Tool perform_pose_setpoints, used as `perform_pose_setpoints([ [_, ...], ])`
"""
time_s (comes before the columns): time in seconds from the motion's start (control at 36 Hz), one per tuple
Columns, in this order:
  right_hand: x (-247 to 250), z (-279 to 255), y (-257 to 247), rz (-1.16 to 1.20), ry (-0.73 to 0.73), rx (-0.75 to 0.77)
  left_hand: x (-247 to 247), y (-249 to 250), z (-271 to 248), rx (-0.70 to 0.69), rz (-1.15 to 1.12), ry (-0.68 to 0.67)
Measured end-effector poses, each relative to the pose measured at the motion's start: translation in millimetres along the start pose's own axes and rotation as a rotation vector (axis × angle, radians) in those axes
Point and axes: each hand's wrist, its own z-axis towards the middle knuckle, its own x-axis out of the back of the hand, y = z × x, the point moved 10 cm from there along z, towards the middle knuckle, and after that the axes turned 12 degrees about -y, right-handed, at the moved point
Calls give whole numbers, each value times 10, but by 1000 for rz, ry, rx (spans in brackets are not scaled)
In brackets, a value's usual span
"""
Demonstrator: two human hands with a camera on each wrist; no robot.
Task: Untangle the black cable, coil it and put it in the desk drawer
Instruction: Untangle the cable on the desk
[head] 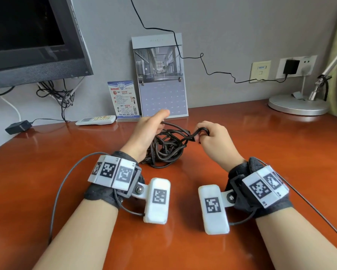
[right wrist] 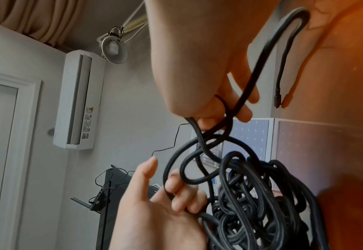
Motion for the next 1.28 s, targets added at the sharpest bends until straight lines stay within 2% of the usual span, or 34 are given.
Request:
perform_pose_setpoints([
  [0.11, -60, -15, 28, 74, -53, -56, -176, 144, -19, -89, 398, -198],
  [0.19, -86, -15, 75, 95, -85, -100, -193, 122, 12, -106, 444, -237],
  [0.25, -92, -12, 88, 115, -92, -107, -162, 103, 30, -130, 339, -244],
  [0.33, -87, -6, 100, 138, -76, -110, -11, 71, 75, -162, 102, -167],
  [0.44, -42, -7, 104, 201, -27, -107, 297, -231, 173, -92, -549, 0],
  [0.53, -39, -6, 111, 206, -18, -115, 345, -358, 176, -30, -821, 25],
  [0.61, -18, -7, 149, 225, 0, -134, 271, -287, 205, -24, -848, -76],
  [0.72, 15, -18, 188, 262, 30, -140, 131, -204, 211, -21, -690, -243],
  [0.83, 29, -9, 204, 228, 44, -131, 66, -216, 190, -17, -793, -347],
  [0.92, 67, -18, 196, 233, 85, -133, 98, -198, 179, -90, -926, -317],
  [1.03, 168, -16, 289, 216, 195, -178, 283, -259, 179, -219, -1099, -110],
  [1.11, 141, -2, 383, 180, 172, -237, 394, -352, 183, -260, -1168, 6],
  [1.19, 79, -24, 482, 218, 123, -314, 407, -330, 179, -280, -1283, -11],
  [1.28, 41, -56, 542, 271, 93, -374, 401, -255, 157, -270, -1275, -77],
])
